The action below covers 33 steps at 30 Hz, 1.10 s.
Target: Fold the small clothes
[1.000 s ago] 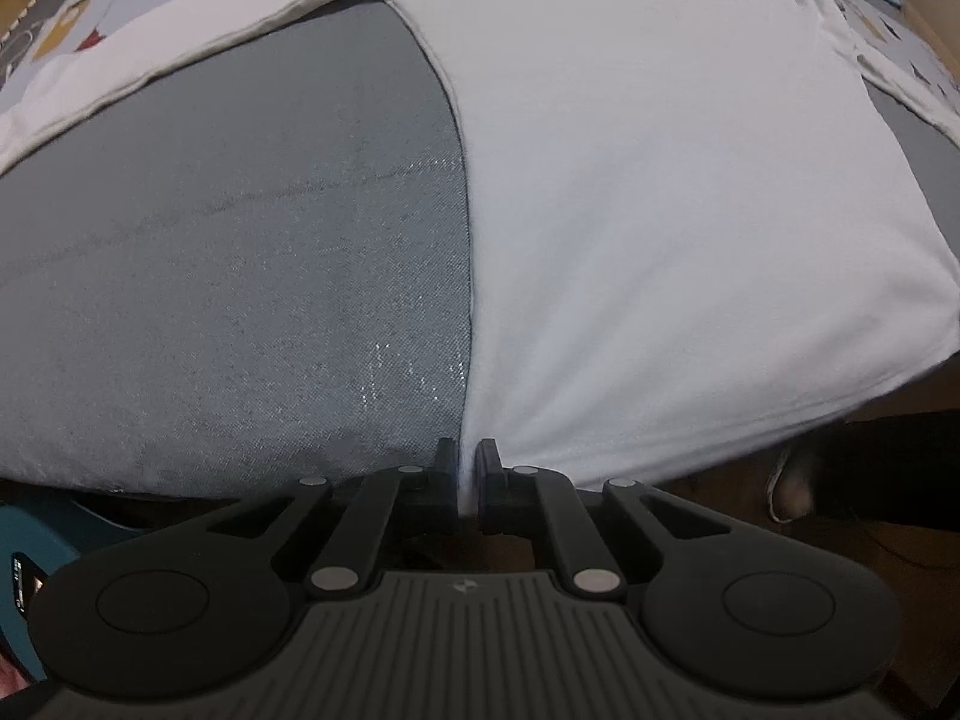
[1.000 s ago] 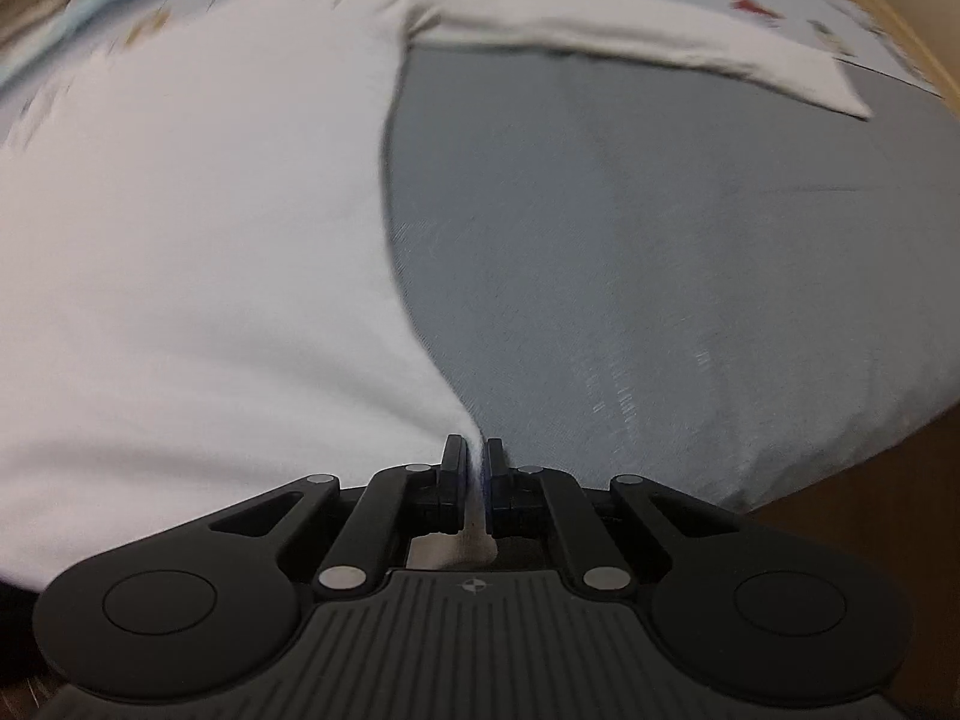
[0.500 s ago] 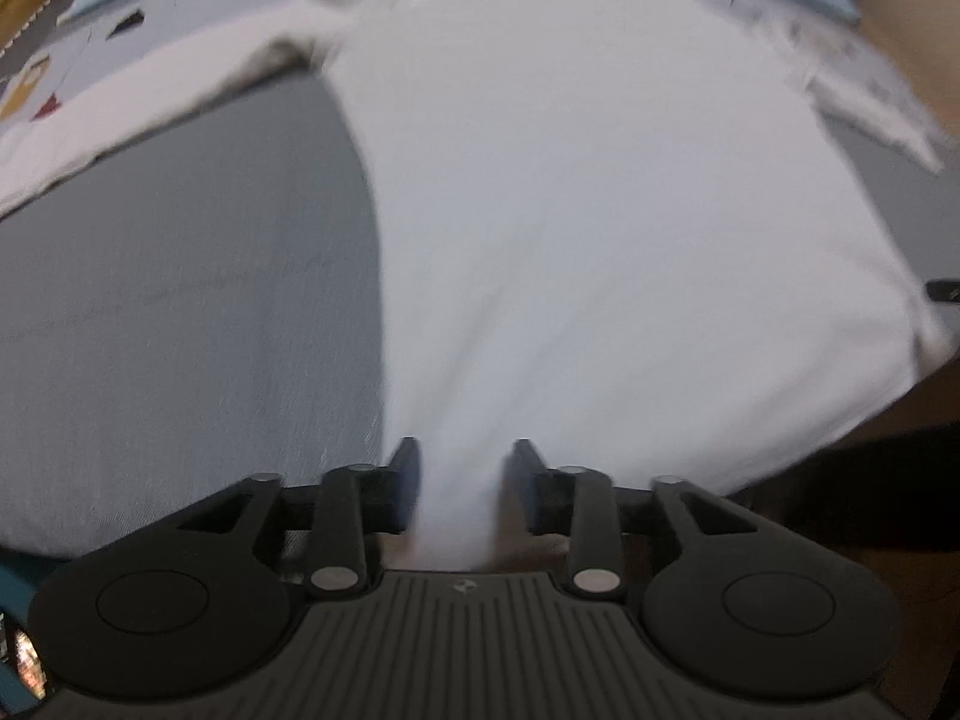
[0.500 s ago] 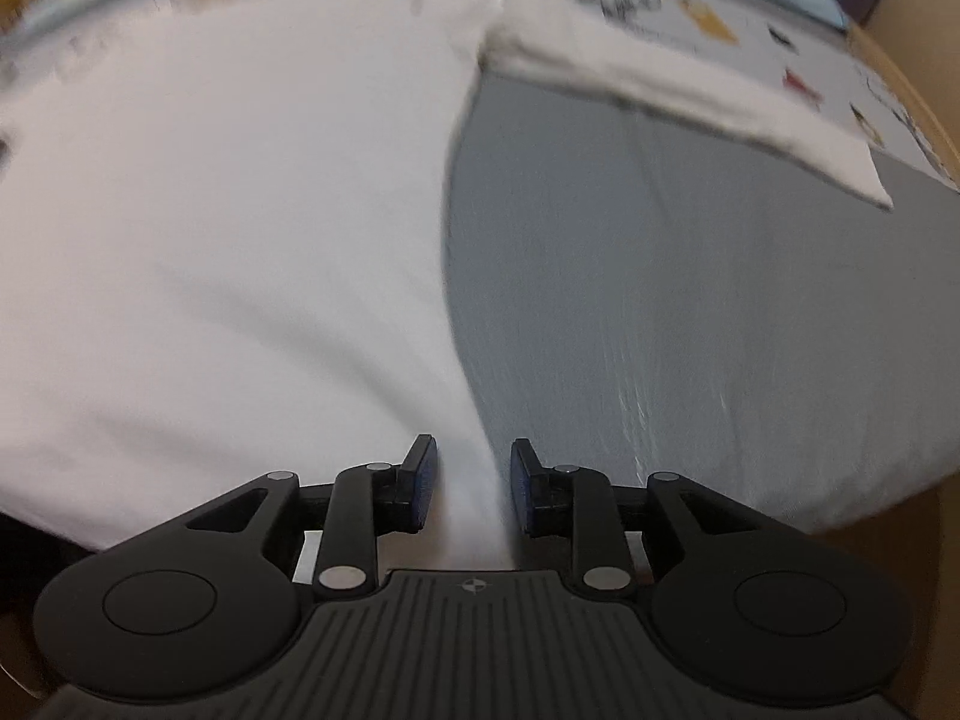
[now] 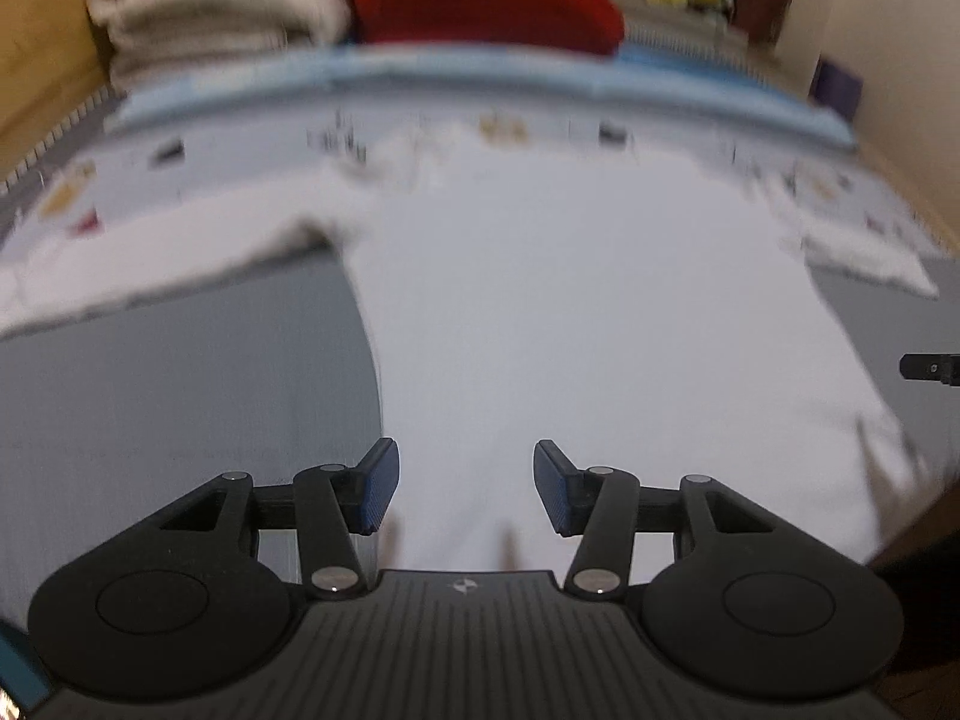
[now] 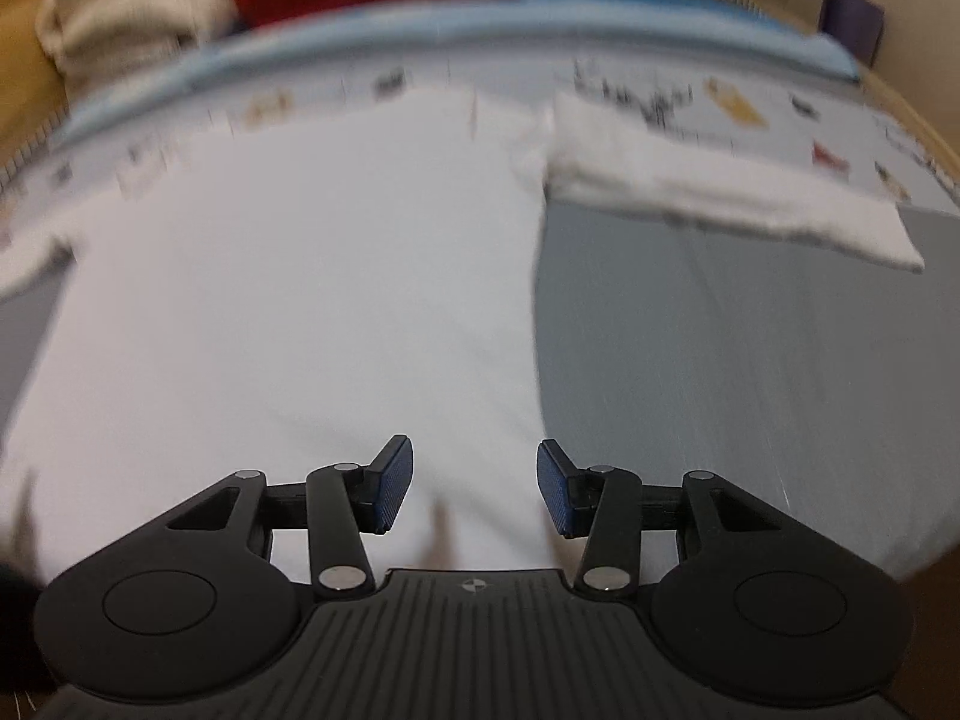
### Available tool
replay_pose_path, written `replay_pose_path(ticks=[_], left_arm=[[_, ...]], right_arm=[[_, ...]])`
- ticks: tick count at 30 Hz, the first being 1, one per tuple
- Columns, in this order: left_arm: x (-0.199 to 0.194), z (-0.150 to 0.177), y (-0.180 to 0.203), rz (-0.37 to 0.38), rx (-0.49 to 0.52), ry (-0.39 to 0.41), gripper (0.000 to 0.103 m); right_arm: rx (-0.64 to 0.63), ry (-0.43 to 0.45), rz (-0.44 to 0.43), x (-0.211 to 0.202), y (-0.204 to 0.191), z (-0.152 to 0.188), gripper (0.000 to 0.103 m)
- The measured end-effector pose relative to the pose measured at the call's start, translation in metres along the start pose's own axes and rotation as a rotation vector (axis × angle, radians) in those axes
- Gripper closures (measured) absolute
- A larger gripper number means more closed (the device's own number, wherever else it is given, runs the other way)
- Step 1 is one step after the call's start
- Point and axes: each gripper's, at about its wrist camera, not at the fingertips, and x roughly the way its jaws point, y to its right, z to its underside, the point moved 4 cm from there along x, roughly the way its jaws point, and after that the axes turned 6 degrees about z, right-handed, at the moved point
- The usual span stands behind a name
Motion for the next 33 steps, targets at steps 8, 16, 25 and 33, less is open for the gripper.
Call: replay_pose_path(ticks=[8,16,25,33], left_arm=[[-0.021,-0.03,0.009,-0.041,0.027,0.207,0.032],[-0.064,-0.048,0.003,-0.111,0.04,0.334,0.028],[-0.076,-0.151,-0.021,-0.235,0.123,0.433,0.026],[-0.012,-0.174,-0.058,-0.362,0.212,0.386,0.027]], right_arm=[[0.016,0.259,-0.015,-0.022,-0.014,-0.04,0.055],[0.008,0.405,-0.042,-0.033,-0.041,-0.055,0.054],[-0.017,0.383,-0.017,-0.024,-0.053,-0.056,0.054],[0.024,0.407,0.05,-0.025,-0.043,-0.059,0.054]])
